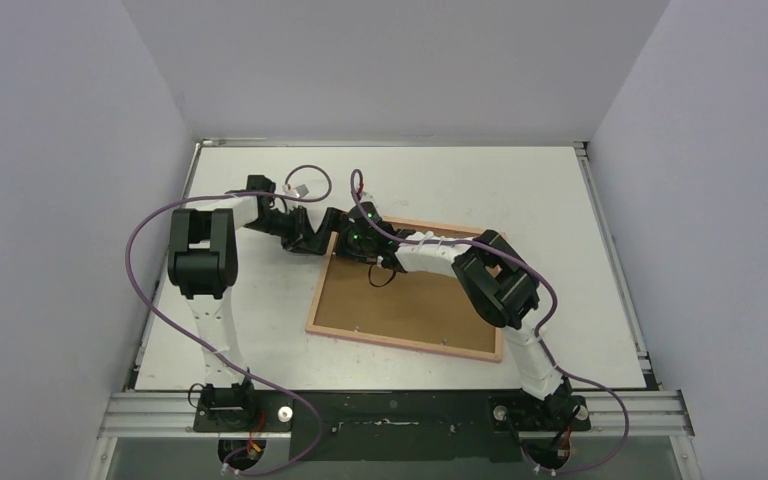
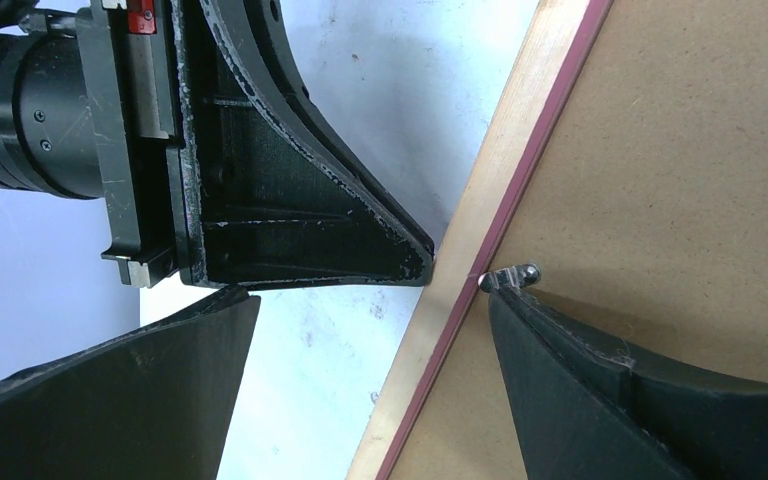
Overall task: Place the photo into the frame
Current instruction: Install the photo frame at the center of the board.
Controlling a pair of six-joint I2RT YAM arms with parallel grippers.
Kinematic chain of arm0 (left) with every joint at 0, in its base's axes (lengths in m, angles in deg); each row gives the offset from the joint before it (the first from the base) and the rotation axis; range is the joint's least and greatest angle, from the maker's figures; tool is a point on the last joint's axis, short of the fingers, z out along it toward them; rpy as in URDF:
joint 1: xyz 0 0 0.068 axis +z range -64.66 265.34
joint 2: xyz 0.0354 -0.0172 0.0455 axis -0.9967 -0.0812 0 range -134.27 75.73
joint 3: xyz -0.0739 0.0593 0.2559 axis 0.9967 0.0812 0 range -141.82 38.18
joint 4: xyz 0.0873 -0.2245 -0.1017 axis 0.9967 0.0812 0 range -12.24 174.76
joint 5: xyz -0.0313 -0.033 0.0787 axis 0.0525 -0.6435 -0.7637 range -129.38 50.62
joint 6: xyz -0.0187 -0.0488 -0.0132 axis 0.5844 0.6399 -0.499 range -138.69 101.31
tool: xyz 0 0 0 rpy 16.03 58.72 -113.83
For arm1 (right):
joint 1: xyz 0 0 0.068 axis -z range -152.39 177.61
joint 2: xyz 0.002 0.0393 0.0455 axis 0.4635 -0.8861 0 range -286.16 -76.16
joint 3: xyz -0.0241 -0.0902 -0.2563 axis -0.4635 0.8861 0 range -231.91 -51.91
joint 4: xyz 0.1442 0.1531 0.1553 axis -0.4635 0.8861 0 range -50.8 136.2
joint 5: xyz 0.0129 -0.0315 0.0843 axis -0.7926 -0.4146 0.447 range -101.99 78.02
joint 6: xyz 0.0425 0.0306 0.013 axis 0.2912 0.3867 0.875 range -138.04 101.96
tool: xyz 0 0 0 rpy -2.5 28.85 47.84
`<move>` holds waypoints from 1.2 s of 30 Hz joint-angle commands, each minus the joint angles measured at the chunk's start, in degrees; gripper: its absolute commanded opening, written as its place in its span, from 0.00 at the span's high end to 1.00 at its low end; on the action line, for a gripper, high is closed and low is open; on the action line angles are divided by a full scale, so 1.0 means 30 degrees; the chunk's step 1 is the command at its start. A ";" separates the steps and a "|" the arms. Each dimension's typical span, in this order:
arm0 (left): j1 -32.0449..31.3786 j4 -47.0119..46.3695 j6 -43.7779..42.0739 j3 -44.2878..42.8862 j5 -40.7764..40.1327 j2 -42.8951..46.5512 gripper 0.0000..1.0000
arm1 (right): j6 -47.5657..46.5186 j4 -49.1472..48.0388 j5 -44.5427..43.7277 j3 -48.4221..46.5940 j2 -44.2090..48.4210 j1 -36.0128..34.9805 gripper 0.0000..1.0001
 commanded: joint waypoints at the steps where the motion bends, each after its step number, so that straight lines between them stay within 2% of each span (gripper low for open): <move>1: -0.0087 -0.0384 -0.0555 0.0279 -0.0210 -0.0010 0.93 | 0.0299 -0.0254 -0.1058 0.0263 -0.0004 -0.0354 0.10; 22: -0.0087 -0.0386 -0.0650 0.0445 -0.0165 -0.0038 0.93 | 0.0666 -0.1645 -0.1992 0.0417 -0.0236 -0.0599 0.10; 36: 0.0351 0.0535 -0.0949 -0.0132 -0.0077 0.0180 0.93 | -0.0843 -0.2311 -0.0859 -0.0105 0.0218 -0.0541 0.10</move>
